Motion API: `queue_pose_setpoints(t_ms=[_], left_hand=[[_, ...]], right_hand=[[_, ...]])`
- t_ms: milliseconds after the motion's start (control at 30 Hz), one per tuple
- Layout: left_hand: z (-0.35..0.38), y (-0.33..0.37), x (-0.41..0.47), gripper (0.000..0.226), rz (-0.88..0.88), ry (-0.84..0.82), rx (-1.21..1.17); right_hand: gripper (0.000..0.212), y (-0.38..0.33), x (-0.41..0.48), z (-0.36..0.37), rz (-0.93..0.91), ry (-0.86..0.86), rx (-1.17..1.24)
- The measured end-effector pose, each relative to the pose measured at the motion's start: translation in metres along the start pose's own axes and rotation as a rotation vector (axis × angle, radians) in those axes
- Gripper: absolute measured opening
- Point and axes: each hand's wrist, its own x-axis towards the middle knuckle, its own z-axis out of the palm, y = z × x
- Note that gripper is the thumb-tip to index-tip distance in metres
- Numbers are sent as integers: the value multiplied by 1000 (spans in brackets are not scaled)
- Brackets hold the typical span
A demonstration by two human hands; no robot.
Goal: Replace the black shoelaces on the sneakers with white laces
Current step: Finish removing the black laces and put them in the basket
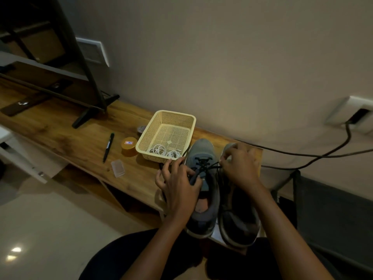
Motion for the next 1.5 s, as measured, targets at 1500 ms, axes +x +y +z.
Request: queue_pose_setpoints(t_ms=[1500], left_hand=[[1, 2, -2, 28, -24, 13, -48]], right_hand=[[24, -4, -5, 6, -263, -164, -145]])
